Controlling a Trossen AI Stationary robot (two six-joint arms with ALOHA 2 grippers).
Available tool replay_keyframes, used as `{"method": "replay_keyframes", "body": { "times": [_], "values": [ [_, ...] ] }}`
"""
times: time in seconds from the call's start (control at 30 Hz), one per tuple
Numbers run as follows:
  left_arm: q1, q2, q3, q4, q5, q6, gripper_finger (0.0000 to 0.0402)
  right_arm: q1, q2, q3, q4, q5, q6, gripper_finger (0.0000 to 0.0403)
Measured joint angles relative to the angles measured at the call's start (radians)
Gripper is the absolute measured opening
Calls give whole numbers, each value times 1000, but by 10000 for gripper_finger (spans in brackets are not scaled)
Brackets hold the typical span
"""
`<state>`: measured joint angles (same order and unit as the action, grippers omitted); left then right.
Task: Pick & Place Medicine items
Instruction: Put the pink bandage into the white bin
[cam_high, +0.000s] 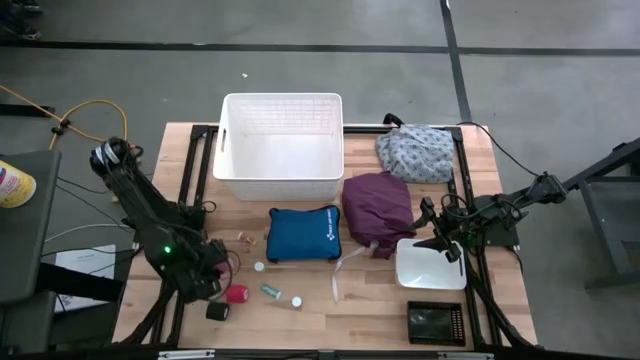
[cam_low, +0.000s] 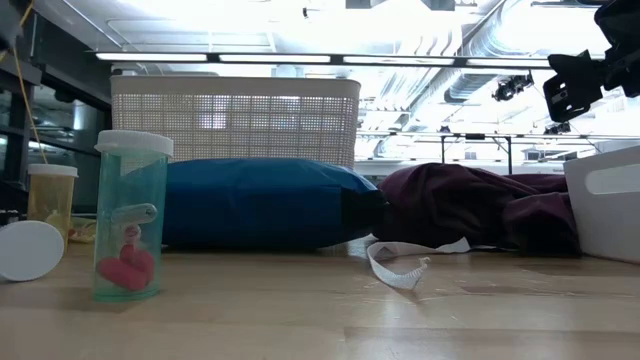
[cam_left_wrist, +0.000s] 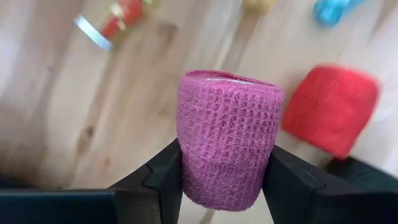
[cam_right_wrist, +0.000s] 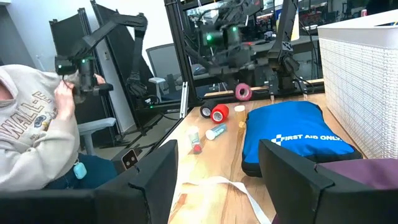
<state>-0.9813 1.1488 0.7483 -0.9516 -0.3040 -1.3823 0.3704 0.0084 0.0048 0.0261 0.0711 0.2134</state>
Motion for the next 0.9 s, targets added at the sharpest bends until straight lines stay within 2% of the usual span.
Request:
{"method": "replay_keyframes", "body": {
  "times": [0.23, 0.57, 0.7, 0.9],
  "values": [
    [0, -145, 0, -22, -94, 36, 167, 0, 0, 0, 0, 0, 0, 210],
    [15, -151, 0, 15, -159, 78, 167, 0, 0, 0, 0, 0, 0, 210],
    [71, -151, 0, 120, -171, 199, 167, 0, 0, 0, 0, 0, 0, 210],
    [217, -118, 0, 314, -166, 462, 167, 0, 0, 0, 0, 0, 0, 210]
  ]
}}
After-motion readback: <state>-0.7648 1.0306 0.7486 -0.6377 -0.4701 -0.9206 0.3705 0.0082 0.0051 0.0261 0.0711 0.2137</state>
